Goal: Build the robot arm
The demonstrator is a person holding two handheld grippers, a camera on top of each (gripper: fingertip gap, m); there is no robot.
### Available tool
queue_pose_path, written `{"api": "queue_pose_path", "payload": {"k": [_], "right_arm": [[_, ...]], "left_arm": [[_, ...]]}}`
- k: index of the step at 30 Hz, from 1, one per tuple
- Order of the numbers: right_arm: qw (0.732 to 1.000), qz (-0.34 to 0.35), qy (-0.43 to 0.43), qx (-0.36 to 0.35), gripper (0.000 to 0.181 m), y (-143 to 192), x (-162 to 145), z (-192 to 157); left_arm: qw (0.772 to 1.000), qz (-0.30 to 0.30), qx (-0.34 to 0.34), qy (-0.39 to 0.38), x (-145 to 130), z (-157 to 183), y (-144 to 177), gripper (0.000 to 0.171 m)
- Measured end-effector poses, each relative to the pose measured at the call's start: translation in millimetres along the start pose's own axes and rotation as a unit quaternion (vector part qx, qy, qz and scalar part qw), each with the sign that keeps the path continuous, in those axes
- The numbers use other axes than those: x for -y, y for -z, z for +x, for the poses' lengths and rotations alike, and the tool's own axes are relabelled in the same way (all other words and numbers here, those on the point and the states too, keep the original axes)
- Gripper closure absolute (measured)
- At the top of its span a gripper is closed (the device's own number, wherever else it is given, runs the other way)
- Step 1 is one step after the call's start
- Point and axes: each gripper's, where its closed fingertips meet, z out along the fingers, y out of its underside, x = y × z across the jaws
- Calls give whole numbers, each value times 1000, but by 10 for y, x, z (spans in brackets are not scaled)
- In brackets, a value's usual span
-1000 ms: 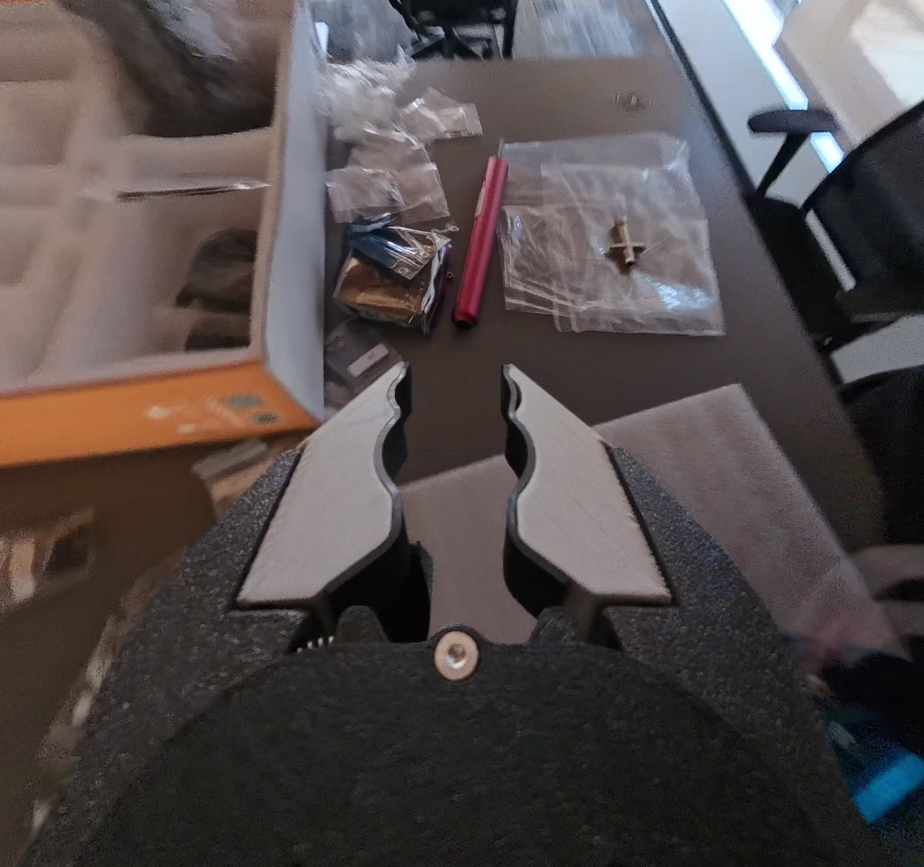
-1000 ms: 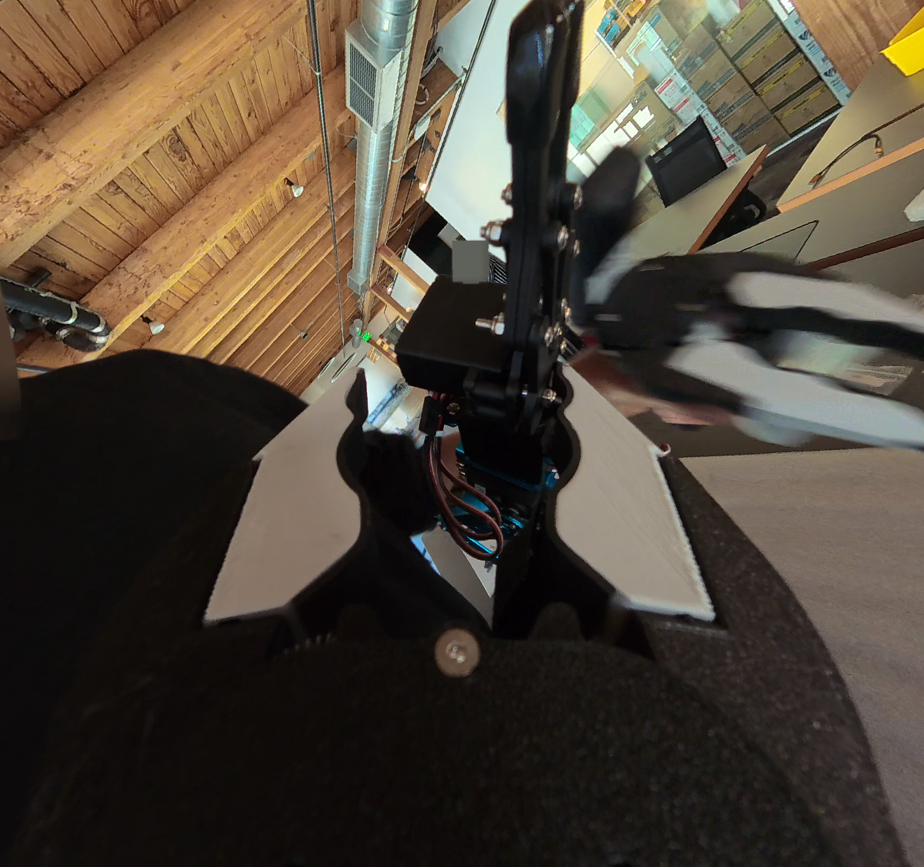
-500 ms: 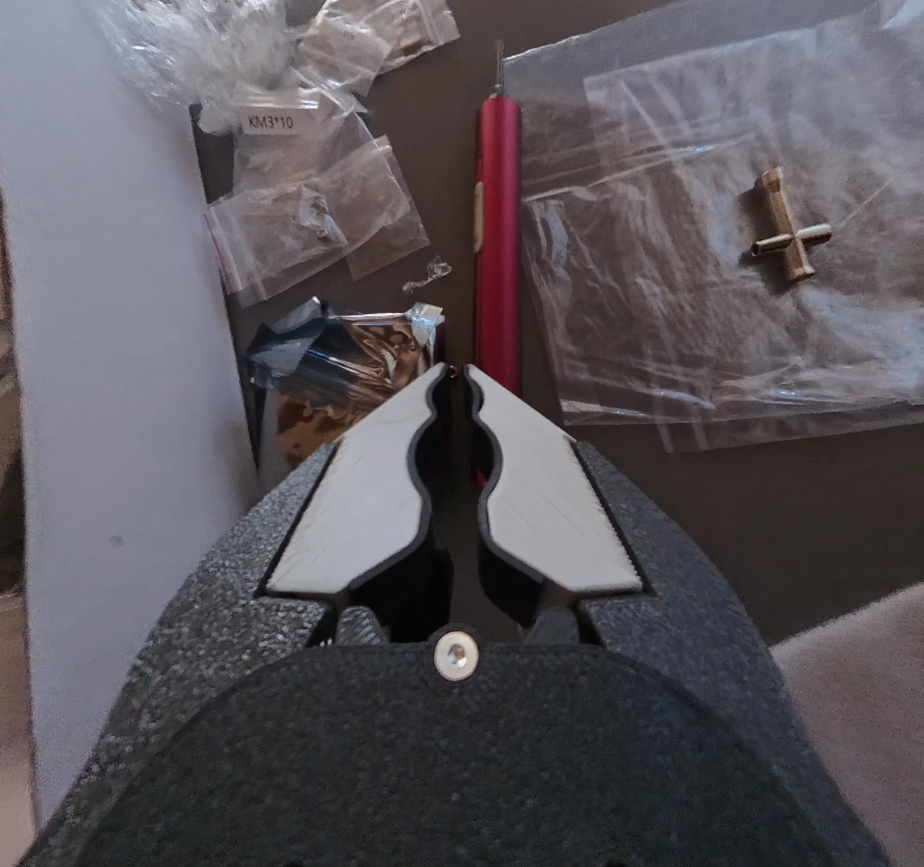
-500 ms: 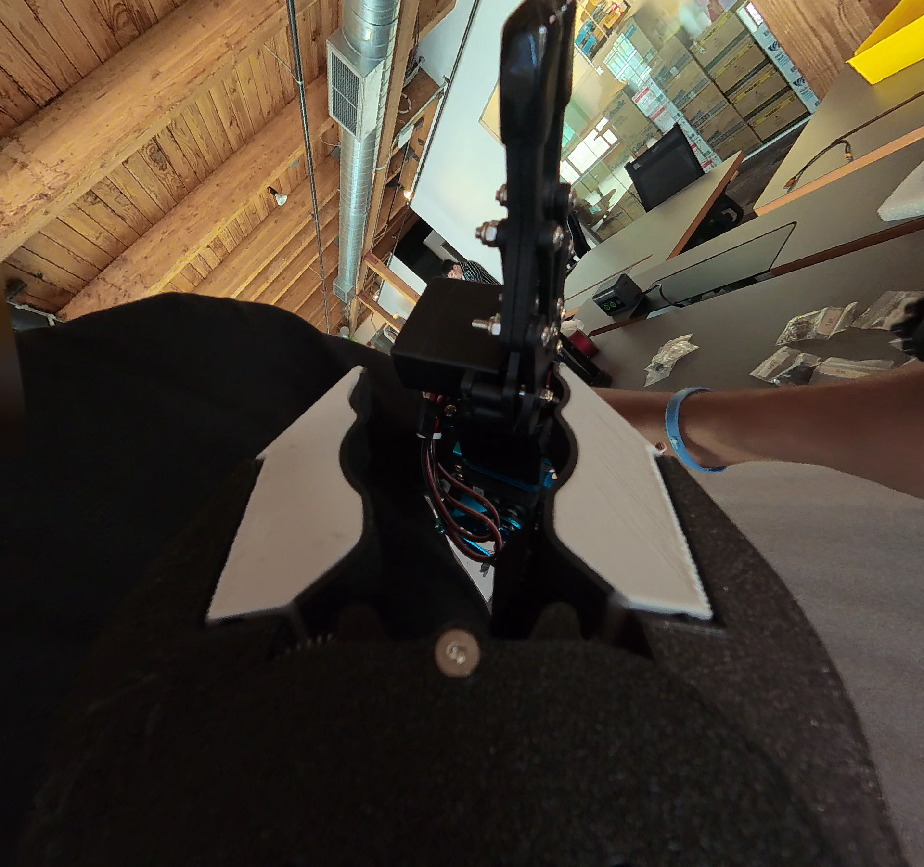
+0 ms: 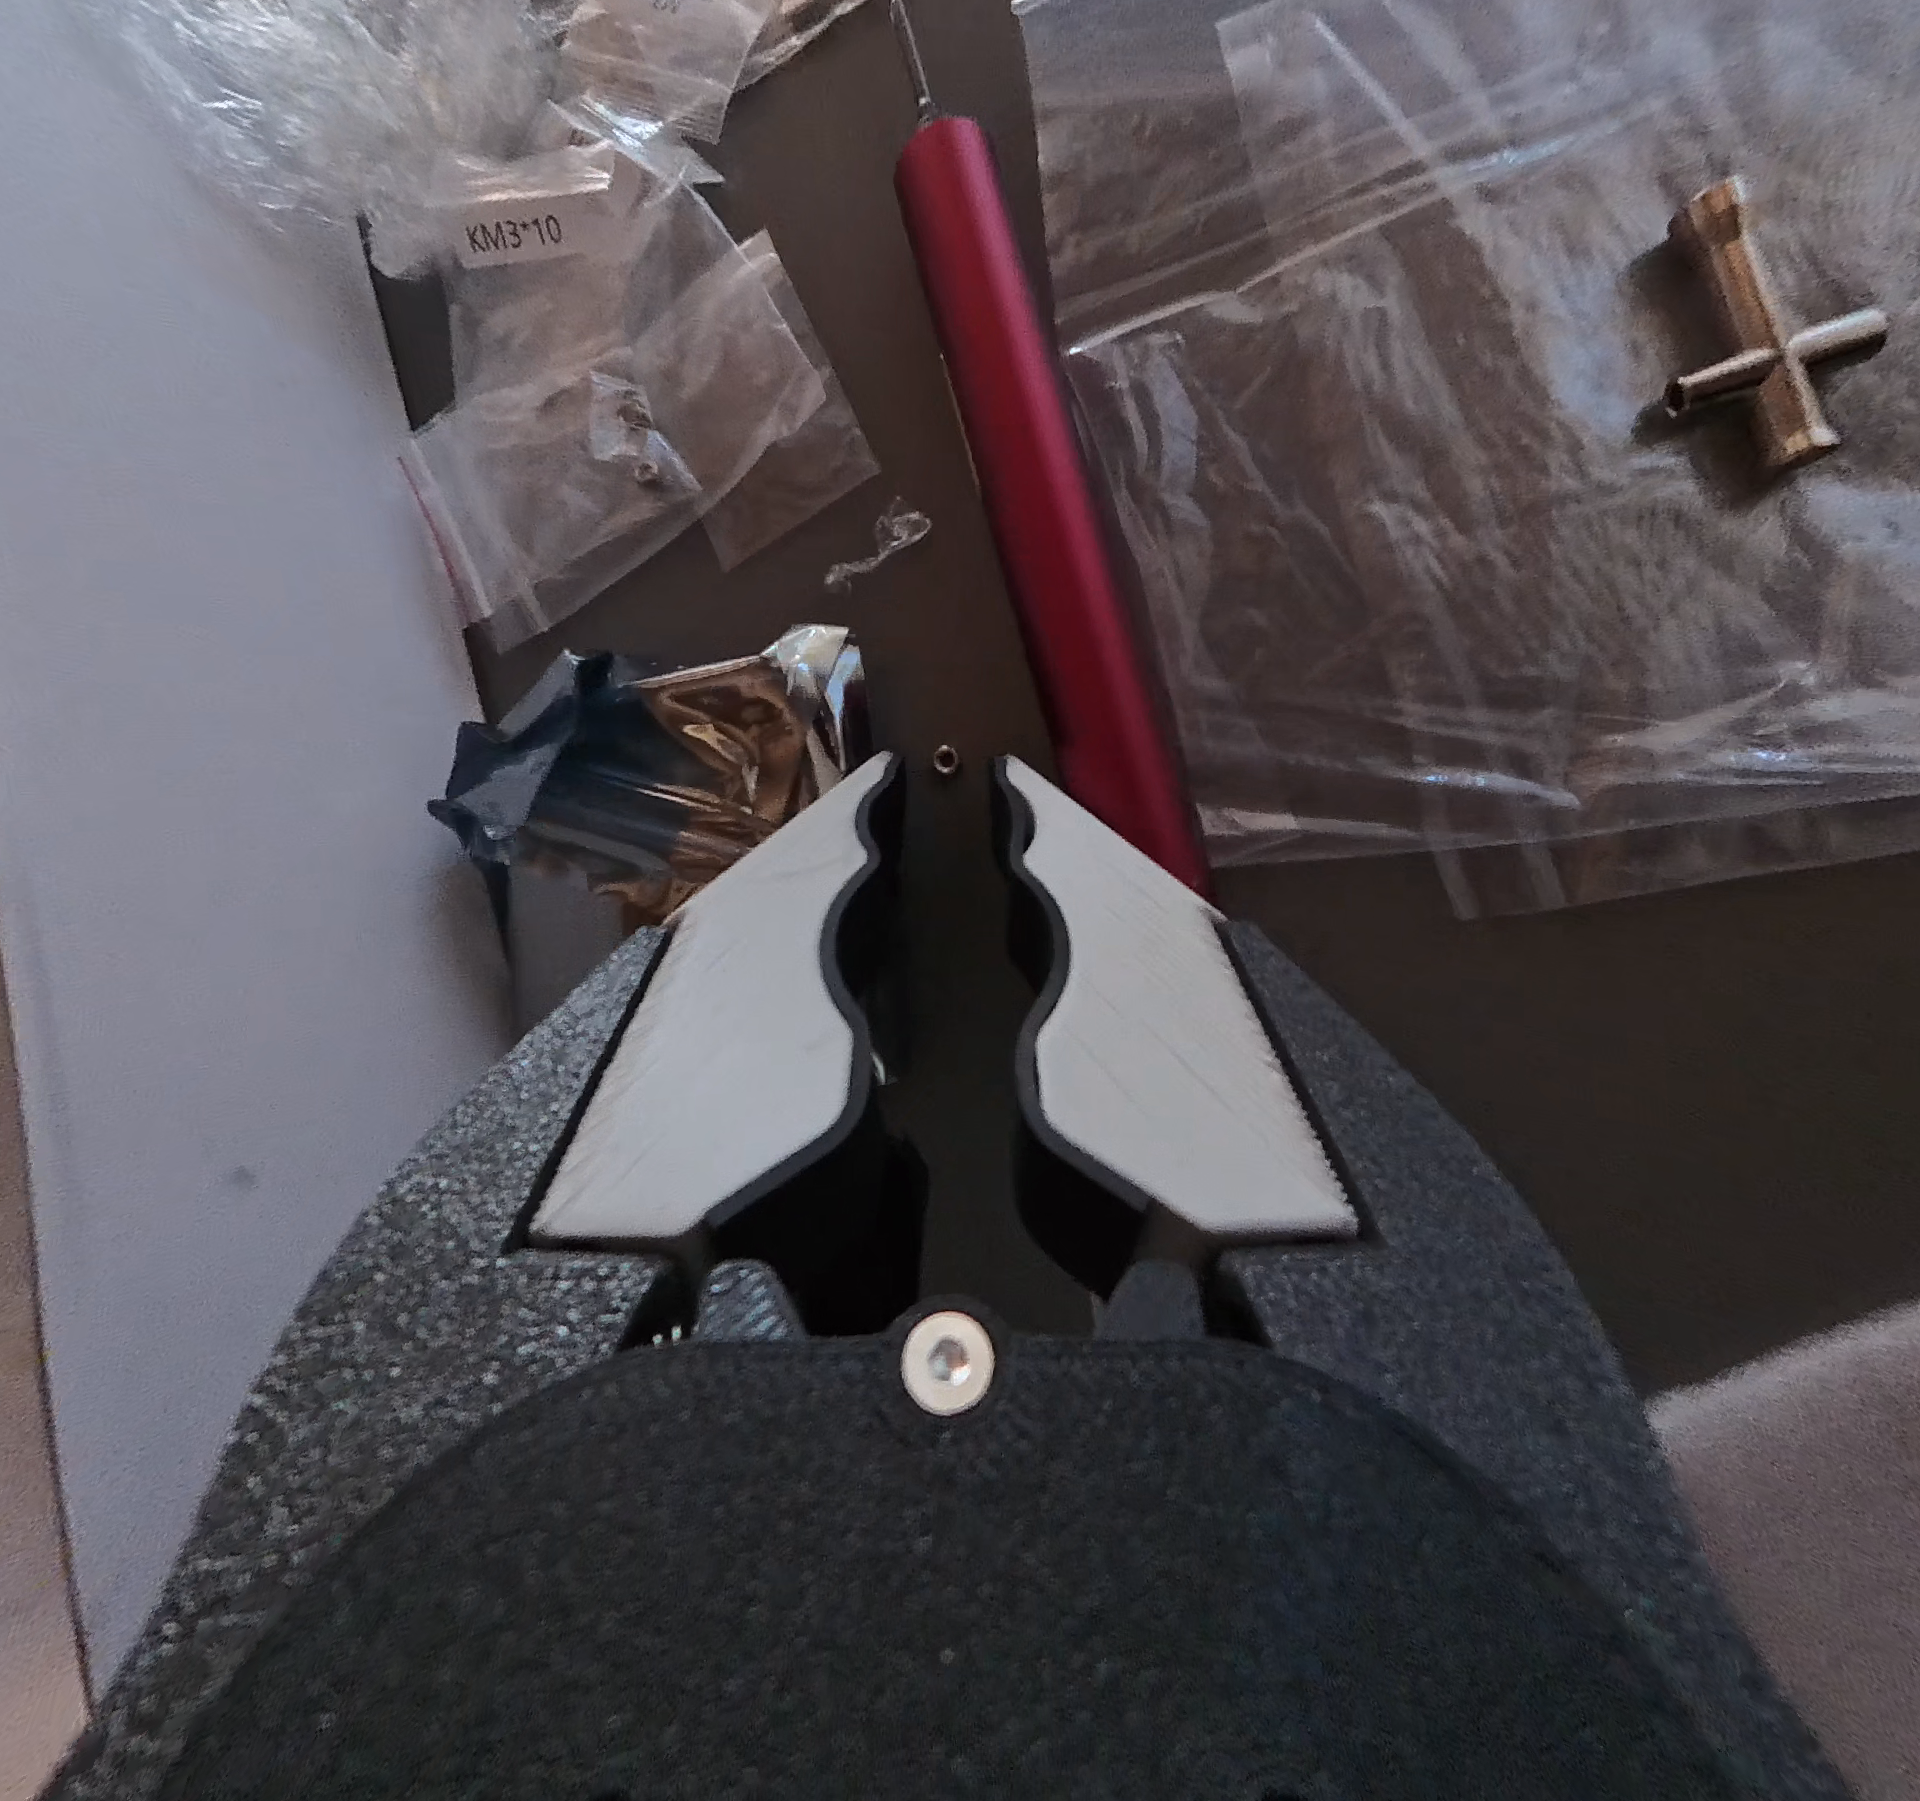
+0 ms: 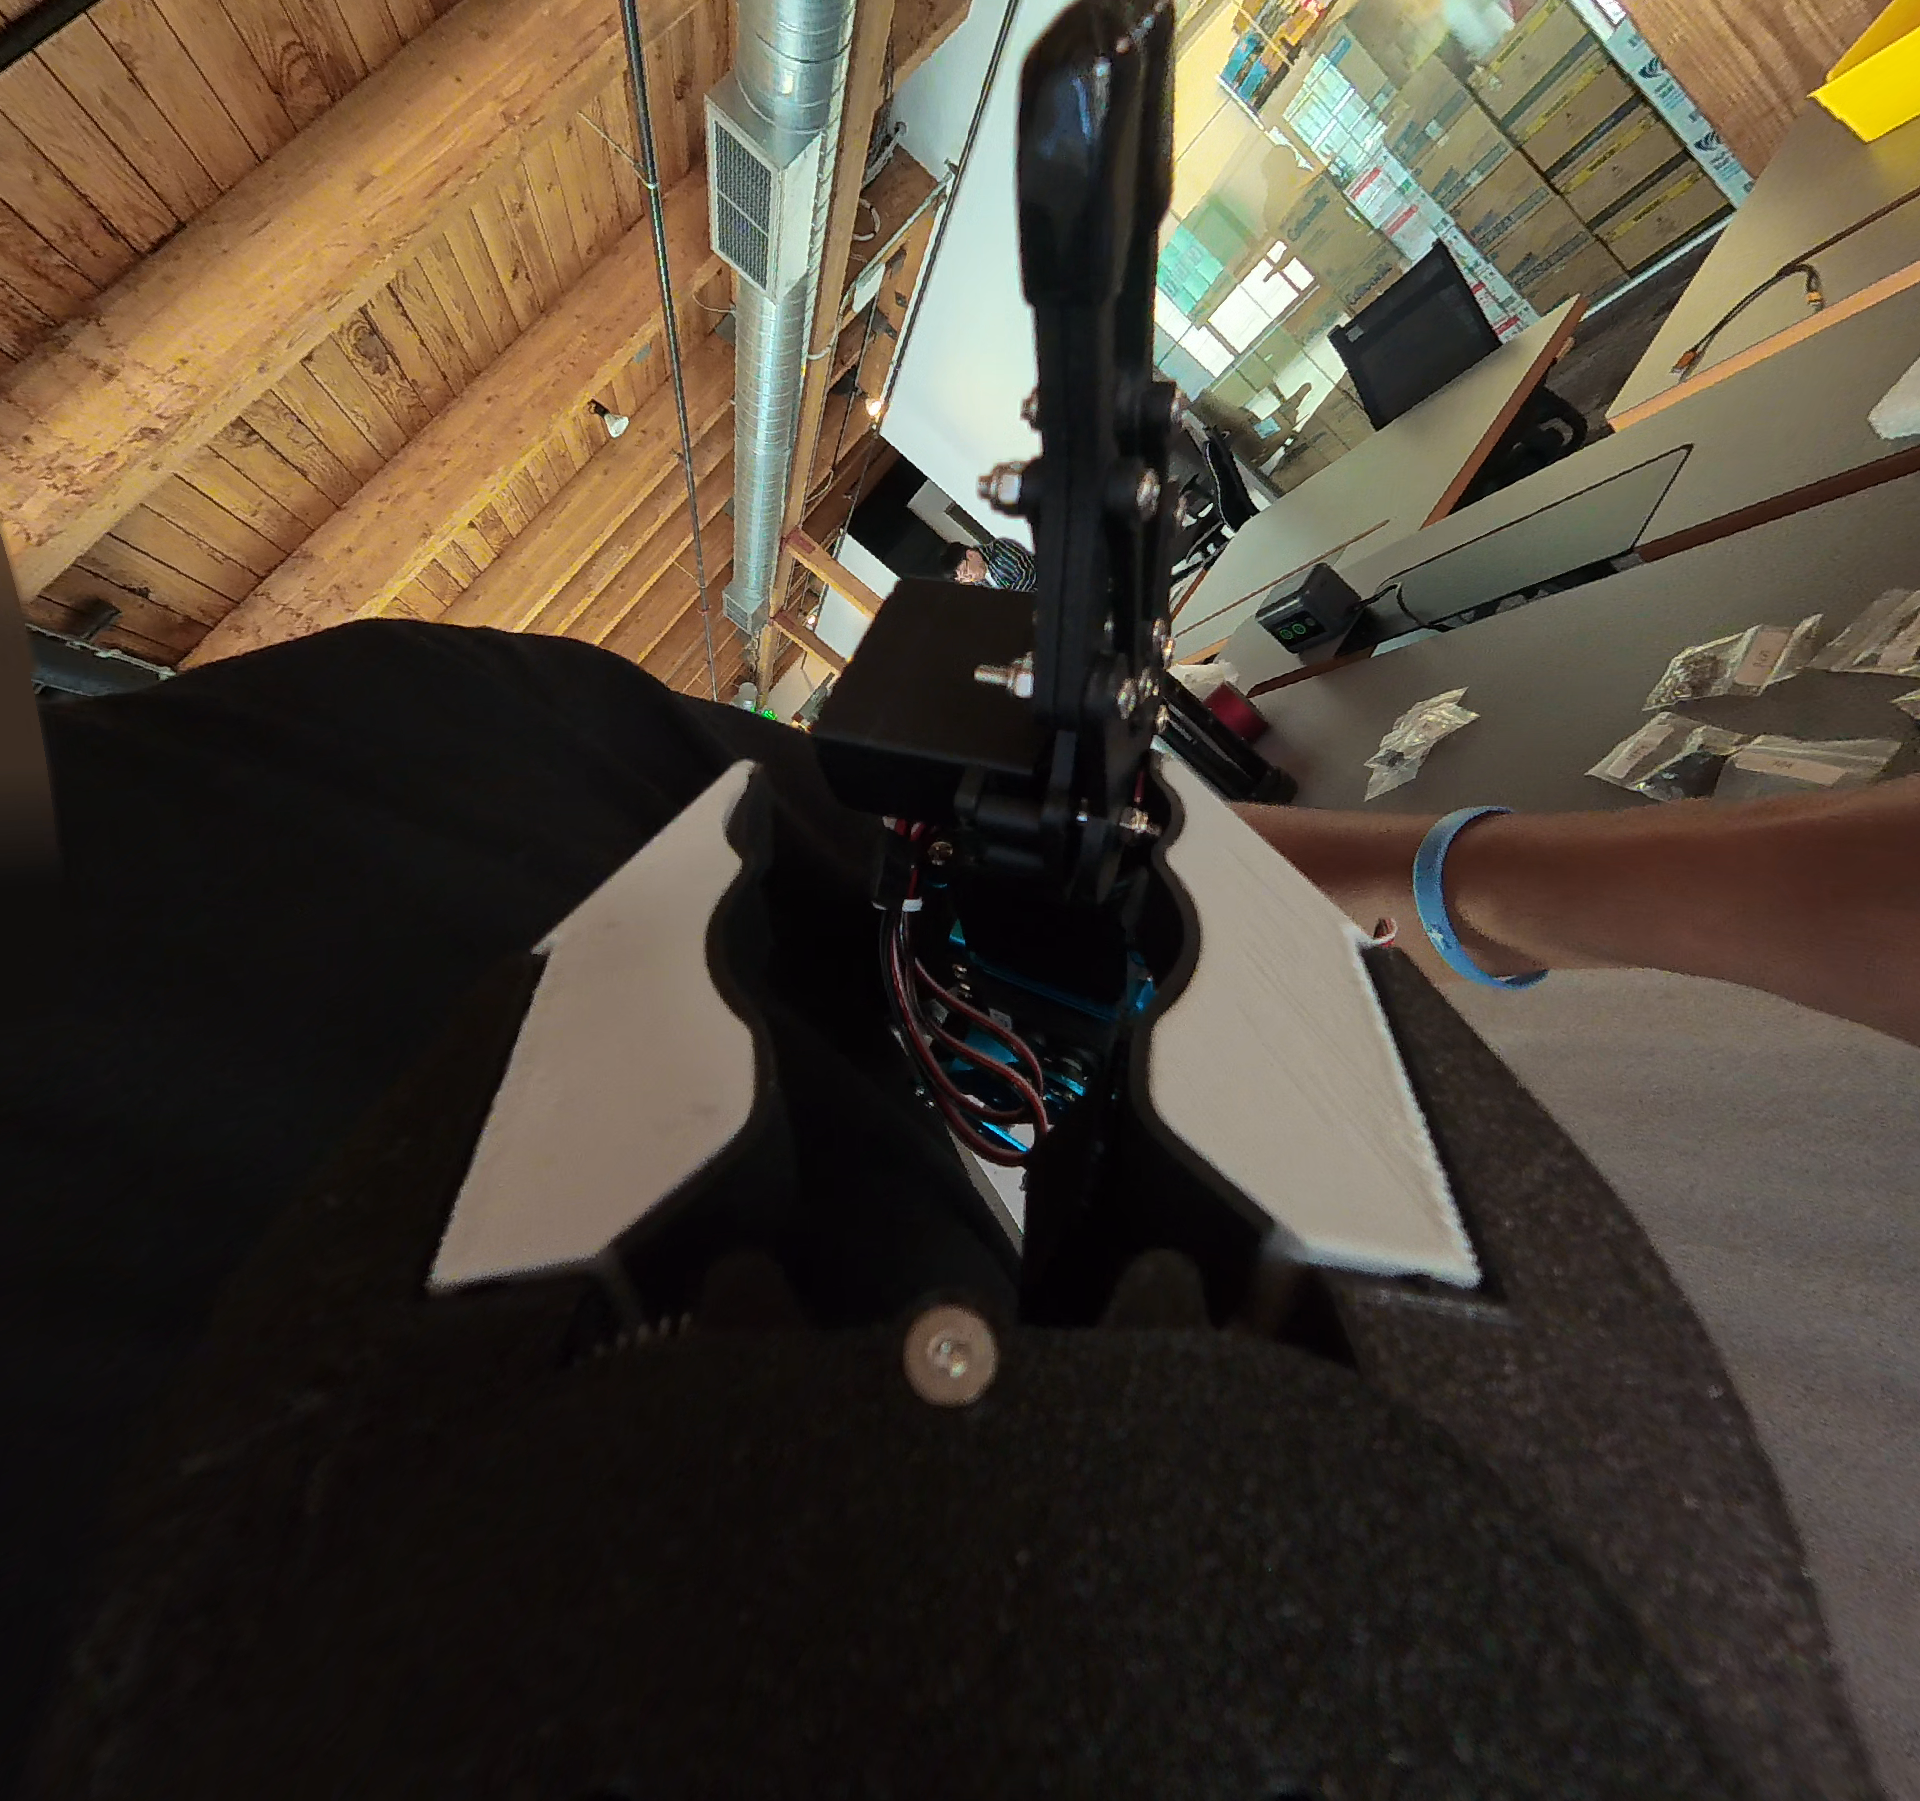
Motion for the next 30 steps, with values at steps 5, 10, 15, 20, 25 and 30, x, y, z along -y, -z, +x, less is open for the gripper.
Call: {"api": "queue_pose_path", "payload": {"k": [5, 10, 15, 20, 25, 30], "right_arm": [[1000, -1, -1, 1, 111, 0, 4, 6], [1000, -1, -3, 5, 111, -9, 11, 14], [1000, 0, -5, 9, 112, -21, 16, 16], [1000, -2, -6, 8, 112, -11, 16, 20], [1000, -1, -8, 10, 112, -8, 19, 27], [1000, -4, -6, 11, 112, -2, 14, 22]], "left_arm": [[999, -3, -31, 19, 5, -3, -12, 154], [997, -3, -75, 29, 18, 56, -26, 164], [993, -6, -99, 56, 12, 43, -29, 161], [994, -19, -95, 52, 31, 4, -51, 155], [993, -28, -106, 52, 49, 6, -71, 155], [993, -34, -101, 49, 37, 31, -59, 162]]}}
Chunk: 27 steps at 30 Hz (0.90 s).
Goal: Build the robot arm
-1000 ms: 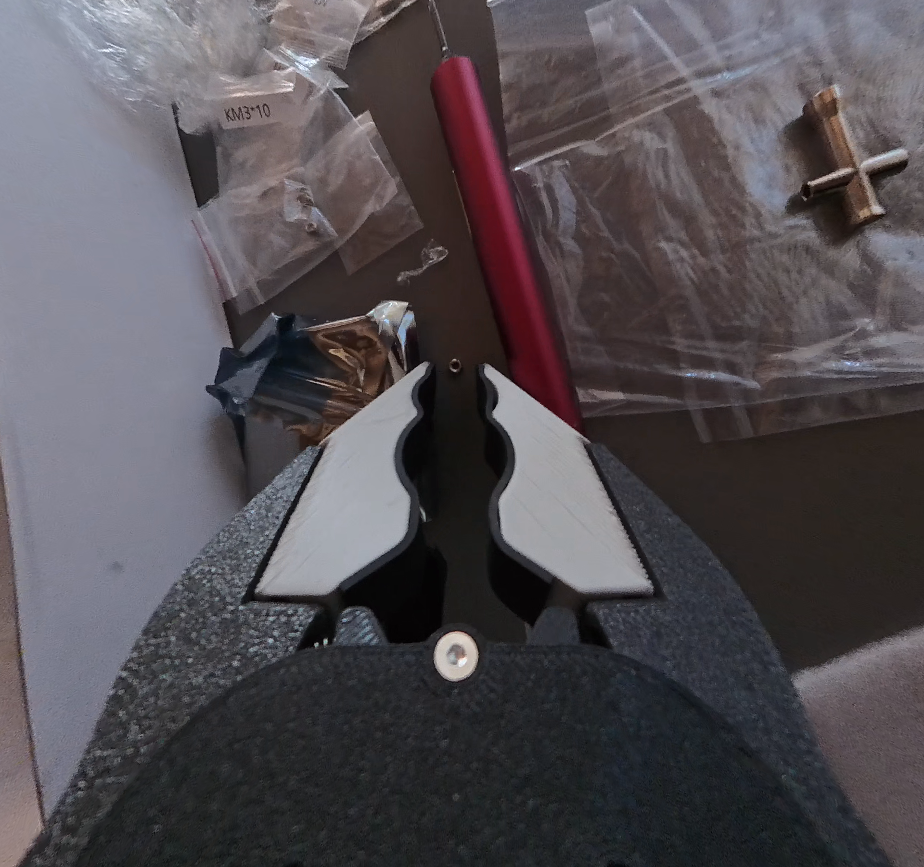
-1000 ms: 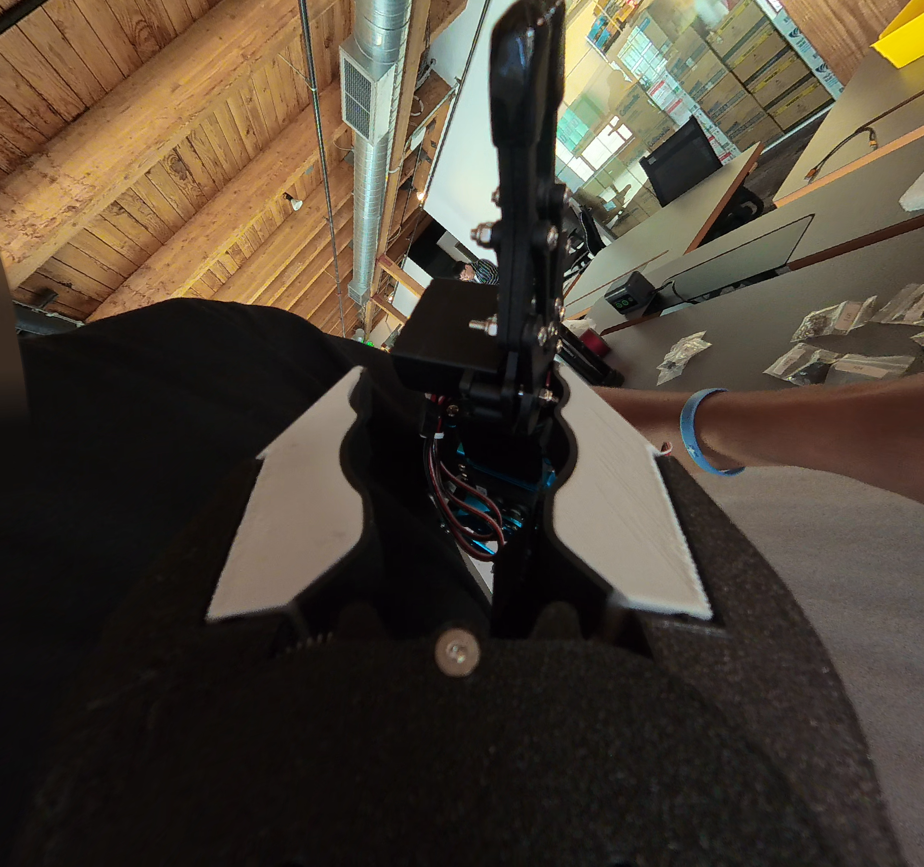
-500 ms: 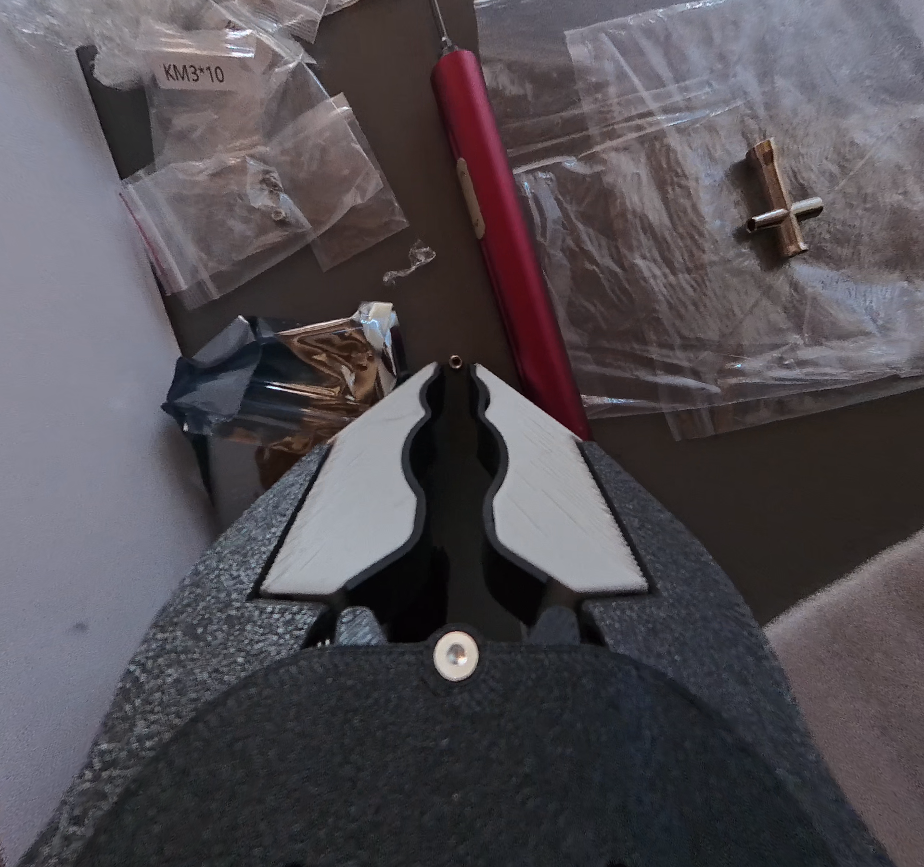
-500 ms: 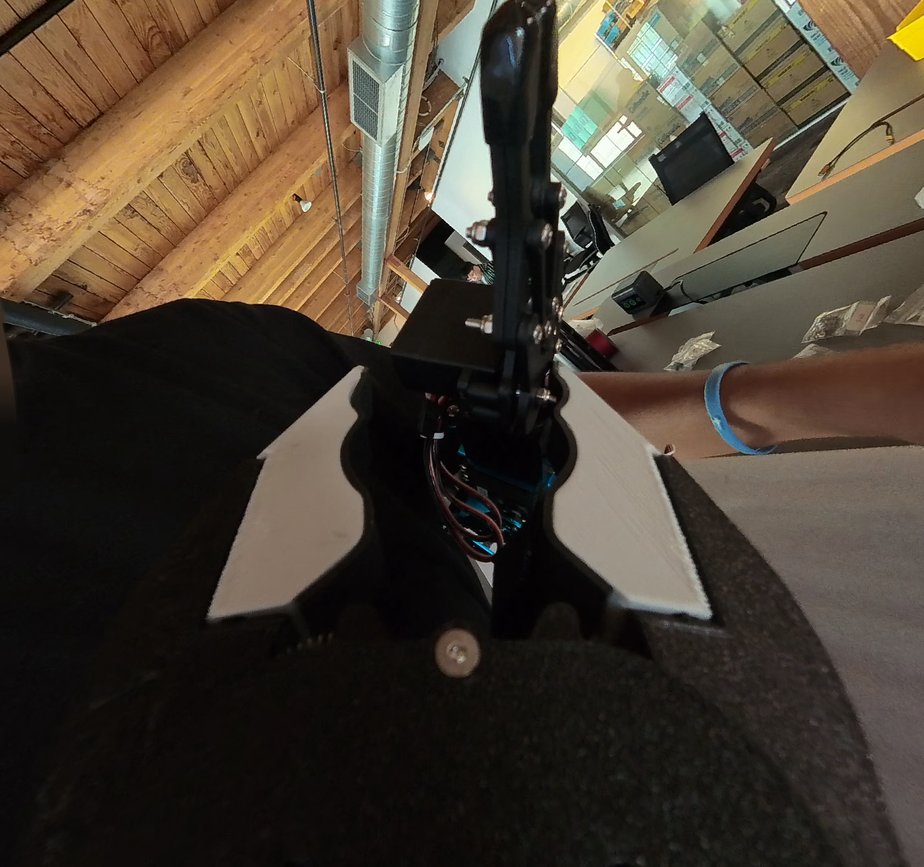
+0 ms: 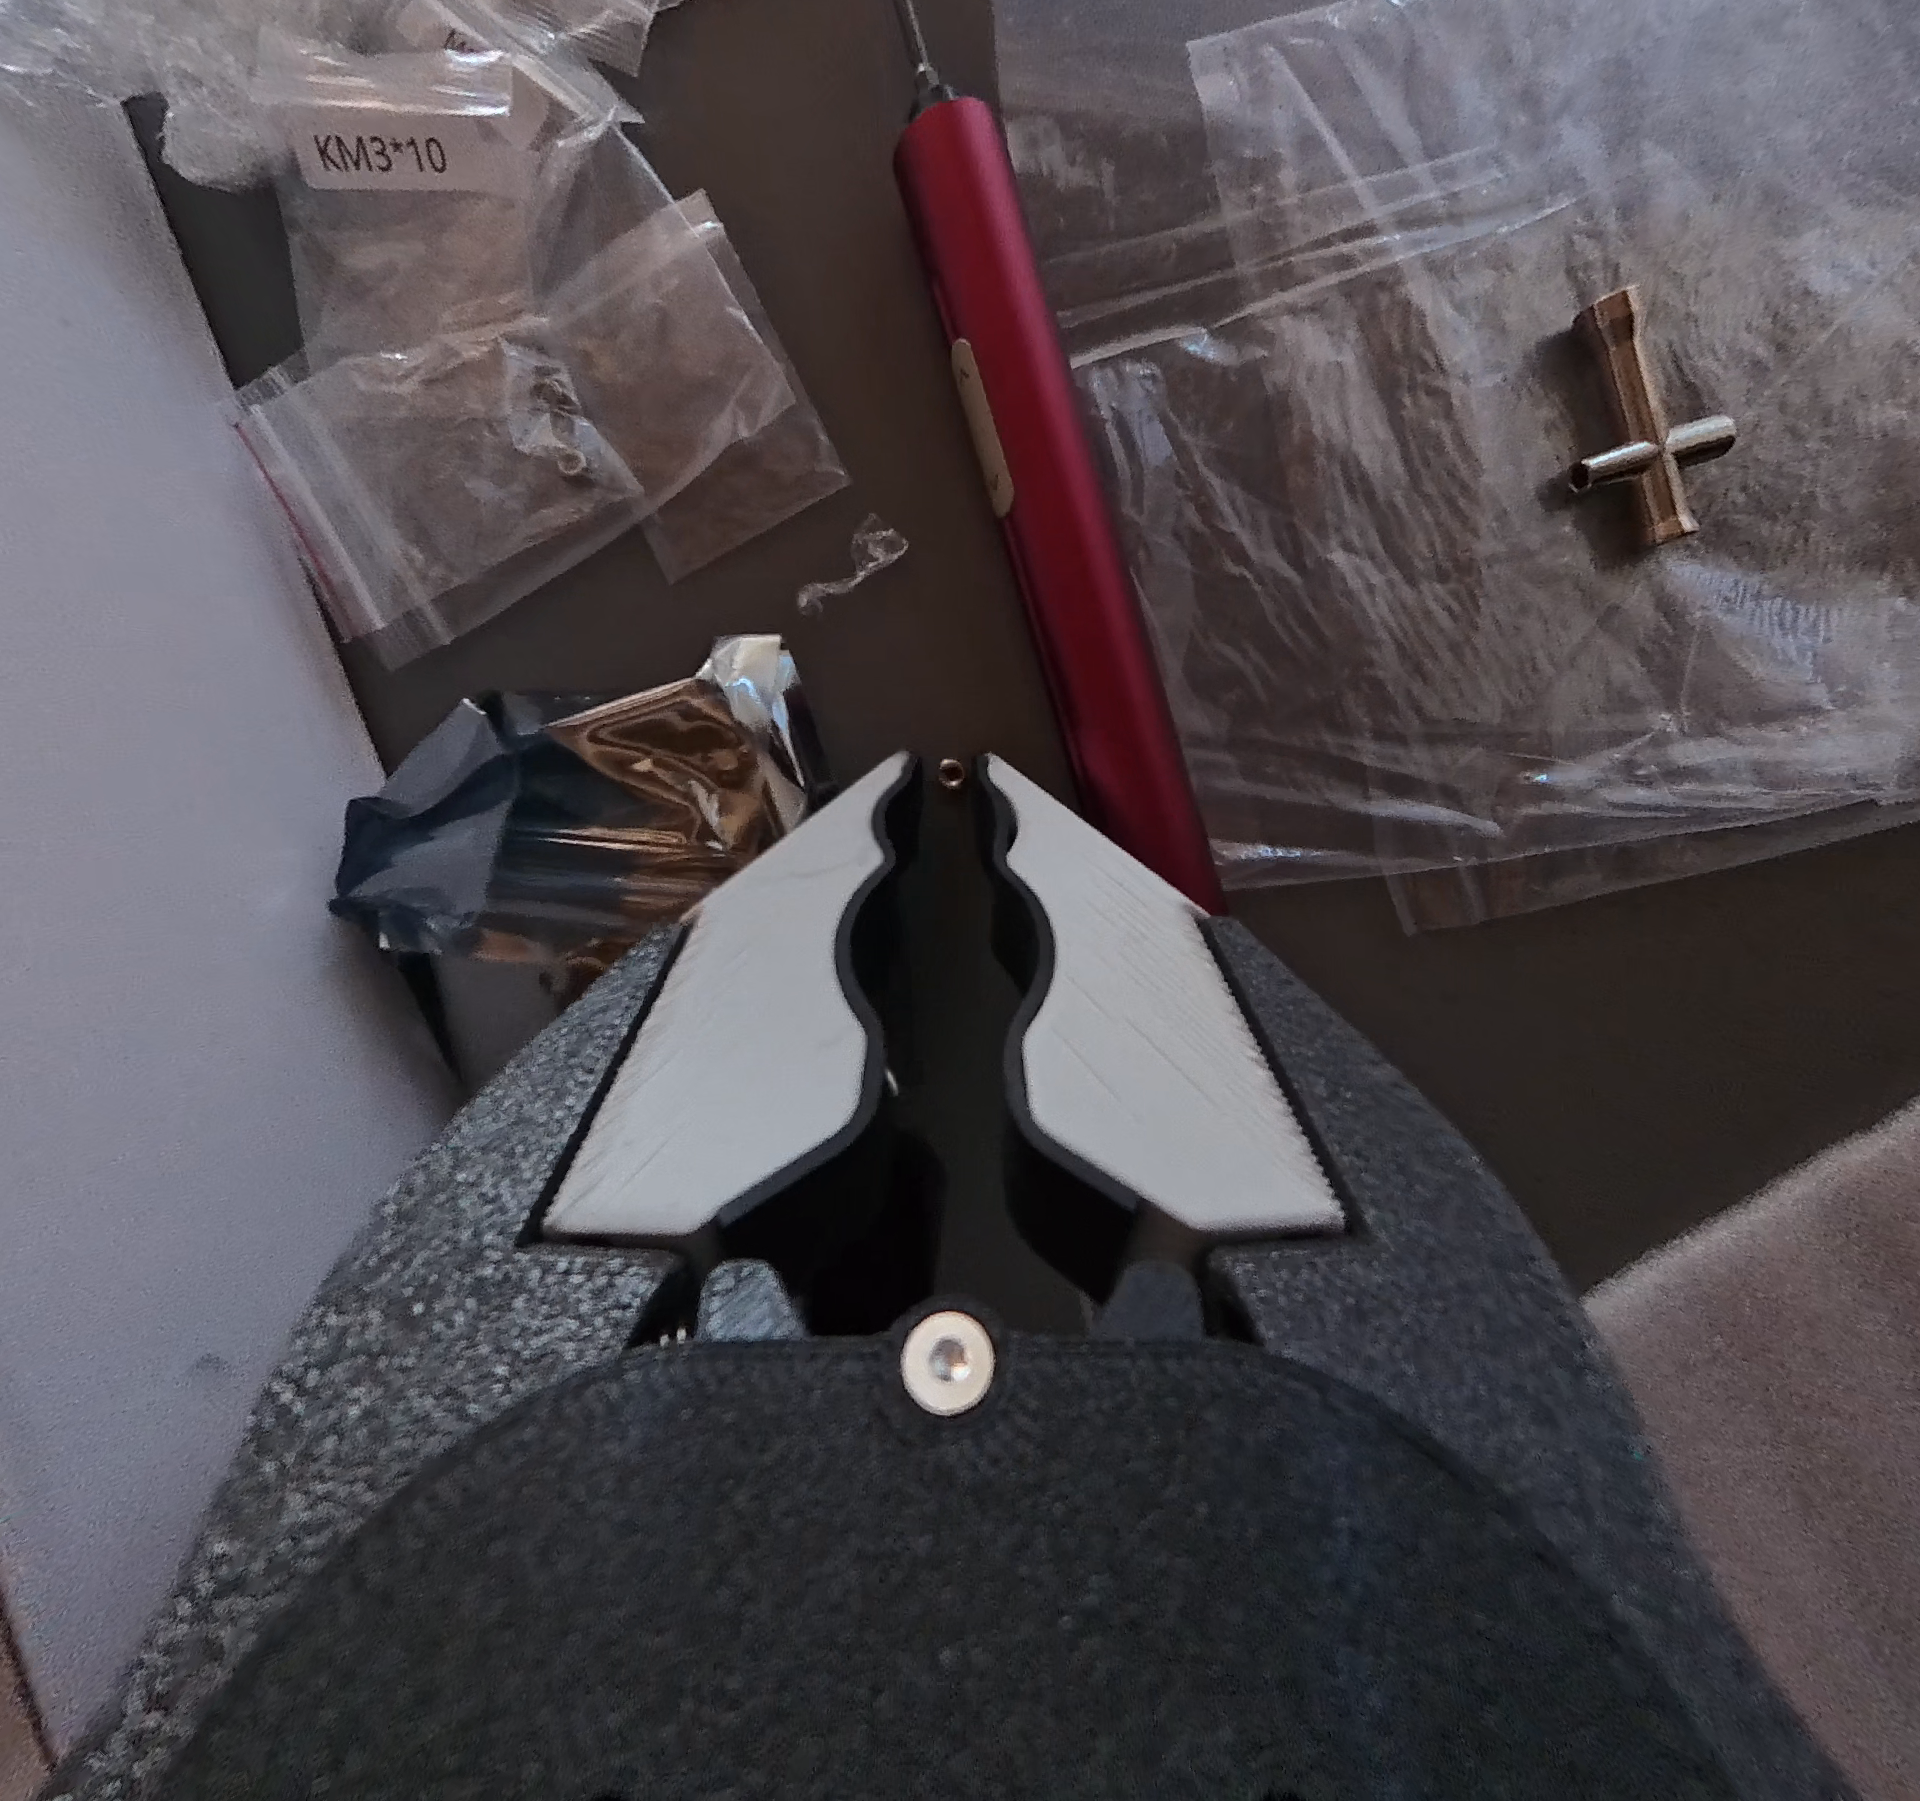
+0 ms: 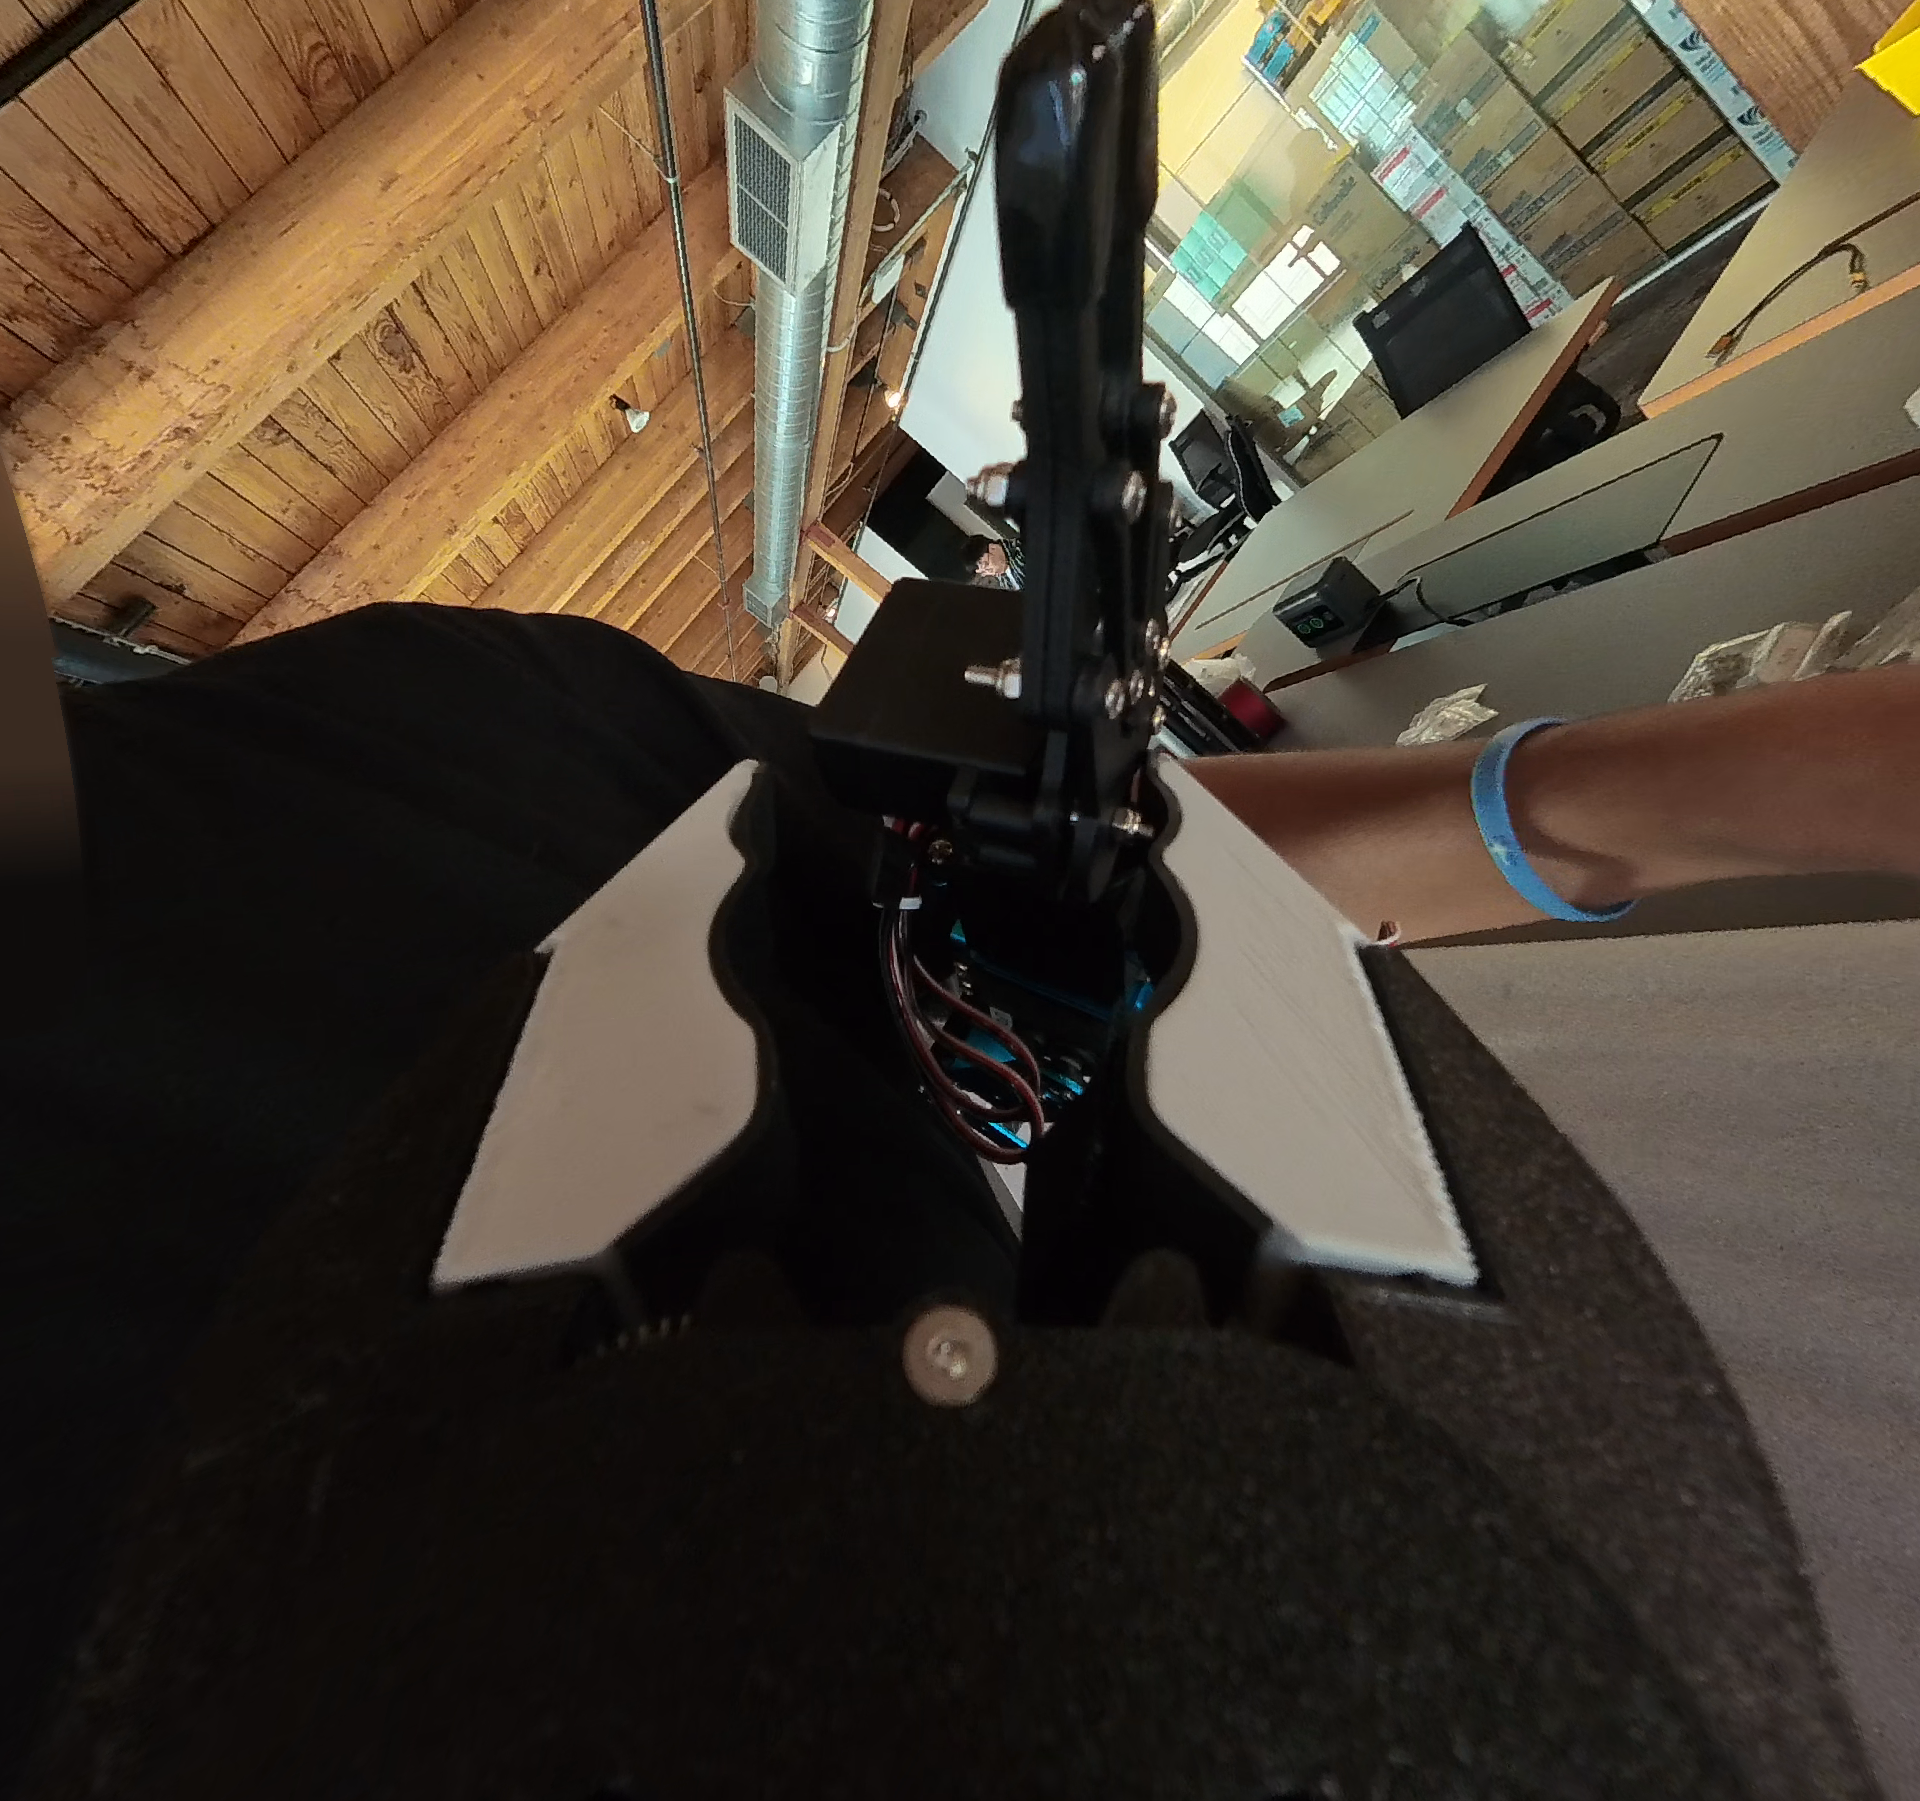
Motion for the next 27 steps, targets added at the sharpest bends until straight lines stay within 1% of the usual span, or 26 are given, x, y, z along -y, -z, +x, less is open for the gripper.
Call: {"api": "queue_pose_path", "payload": {"k": [2, 7, 10, 12, 14, 16, 19, 23, 27], "right_arm": [[1000, 0, 0, 0, 113, 8, 1, 1], [1000, 2, -2, 2, 112, 11, -4, -8], [1000, 0, 0, 2, 113, 13, -8, -12], [1000, 2, -1, 2, 113, 22, -5, -5], [1000, 4, -3, 3, 113, 30, -4, 1], [1000, 5, -4, 6, 112, 30, -3, -3], [1000, 4, -2, 7, 113, 23, -6, -5], [1000, 6, -2, 11, 113, 30, -2, 7], [1000, 9, -2, 12, 113, 37, 6, 18]], "left_arm": [[1000, 2, 5, -3, -6, 22, 2, 165], [1000, 9, 8, 1, -8, 26, 6, 166], [1000, 11, 9, -12, -40, 69, 40, 166], [999, 25, 16, -24, -61, 114, 124, 166], [998, 46, 24, -27, -83, 156, 272, 167], [997, 68, 40, -20, -126, 156, 481, 166], [992, 105, 63, 11, -229, 134, 891, 167], [979, 163, 98, 70, -389, 146, 1578, 167], [959, 226, 123, 119, -462, 315, 2298, 167]]}}
